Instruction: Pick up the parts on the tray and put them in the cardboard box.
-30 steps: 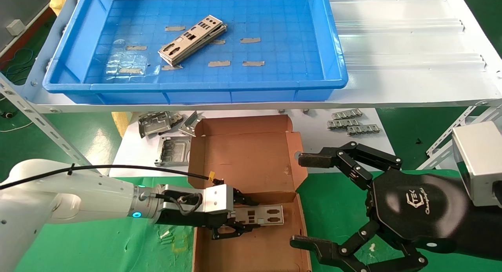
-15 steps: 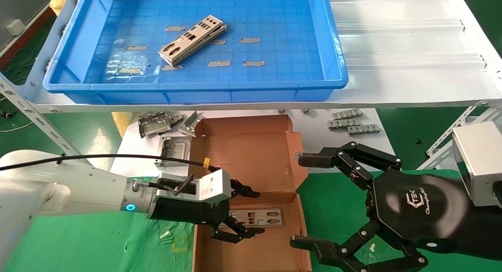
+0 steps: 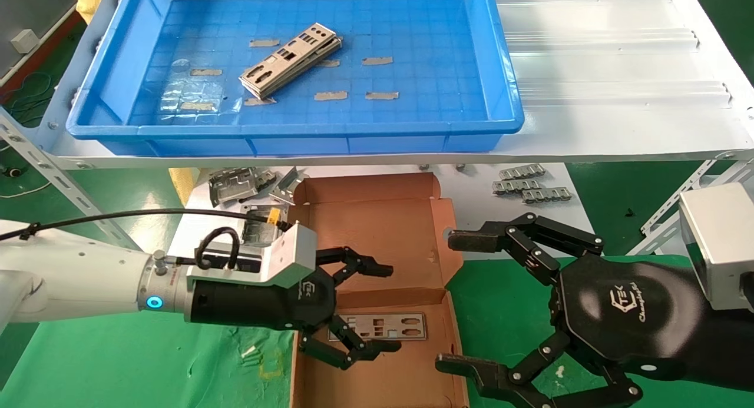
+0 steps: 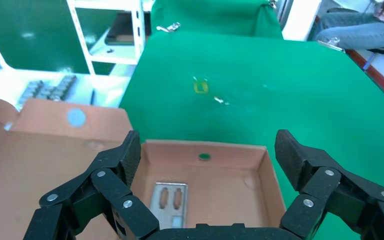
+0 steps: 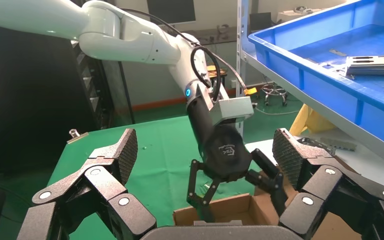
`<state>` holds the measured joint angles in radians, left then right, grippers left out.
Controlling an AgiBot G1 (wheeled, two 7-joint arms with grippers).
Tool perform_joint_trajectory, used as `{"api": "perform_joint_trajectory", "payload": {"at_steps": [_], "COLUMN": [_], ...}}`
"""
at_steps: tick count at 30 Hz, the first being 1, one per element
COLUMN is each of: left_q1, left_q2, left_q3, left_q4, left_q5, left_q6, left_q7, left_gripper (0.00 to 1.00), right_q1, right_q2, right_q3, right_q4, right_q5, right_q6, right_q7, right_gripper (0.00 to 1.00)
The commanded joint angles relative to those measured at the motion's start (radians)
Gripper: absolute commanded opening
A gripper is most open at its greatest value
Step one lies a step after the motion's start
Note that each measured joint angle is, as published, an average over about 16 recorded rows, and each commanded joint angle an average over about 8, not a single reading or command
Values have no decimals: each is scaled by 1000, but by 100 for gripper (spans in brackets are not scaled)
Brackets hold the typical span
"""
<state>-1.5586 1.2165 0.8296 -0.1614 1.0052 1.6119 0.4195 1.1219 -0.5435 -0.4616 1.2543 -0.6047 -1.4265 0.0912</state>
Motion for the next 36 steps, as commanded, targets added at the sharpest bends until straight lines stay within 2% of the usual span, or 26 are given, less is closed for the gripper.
{"api": "perform_joint_trajectory", "payload": {"at_steps": [1,12,36], "left_q1": [4,18,205], "left_q2": [-13,-23,-257], "left_q3": [-4,-16,-231], "left_q4": [-21,-43,-477], "left_q5": [-17,-13,-119], "left_q6": [8,-5,-49], "left_q7": [-16,-22,-258], "left_gripper": [100,100,100], "right_q1": [0,0,0], "right_q2": [0,0,0], "right_q3": [0,0,0], "right_q4": [0,0,0], "right_q5": [0,0,0], "right_q6": [0,0,0], "right_q7": [0,0,0], "right_gripper": [100,100,100]}}
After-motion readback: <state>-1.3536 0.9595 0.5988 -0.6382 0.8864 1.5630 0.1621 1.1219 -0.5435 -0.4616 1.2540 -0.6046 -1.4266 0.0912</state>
